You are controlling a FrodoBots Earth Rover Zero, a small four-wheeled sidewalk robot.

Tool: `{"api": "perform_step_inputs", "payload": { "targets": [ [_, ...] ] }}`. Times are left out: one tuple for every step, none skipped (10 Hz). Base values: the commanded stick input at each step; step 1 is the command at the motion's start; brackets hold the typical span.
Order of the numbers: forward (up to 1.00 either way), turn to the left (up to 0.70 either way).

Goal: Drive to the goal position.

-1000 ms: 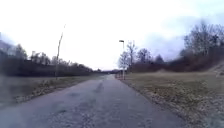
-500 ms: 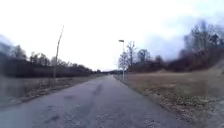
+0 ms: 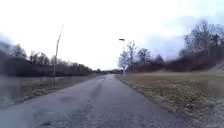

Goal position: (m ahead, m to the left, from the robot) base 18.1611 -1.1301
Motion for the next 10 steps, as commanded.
{"api": "perform_step_inputs", "payload": {
  "targets": [
    [0.50, 0.00],
    [0.50, 0.00],
    [0.50, 0.00],
    [0.50, 0.00],
    [0.50, 0.00],
    [0.50, 0.00],
    [0.50, 0.00],
    [0.50, 0.00],
    [0.50, 0.00],
    [0.50, 0.00]
  ]
}}
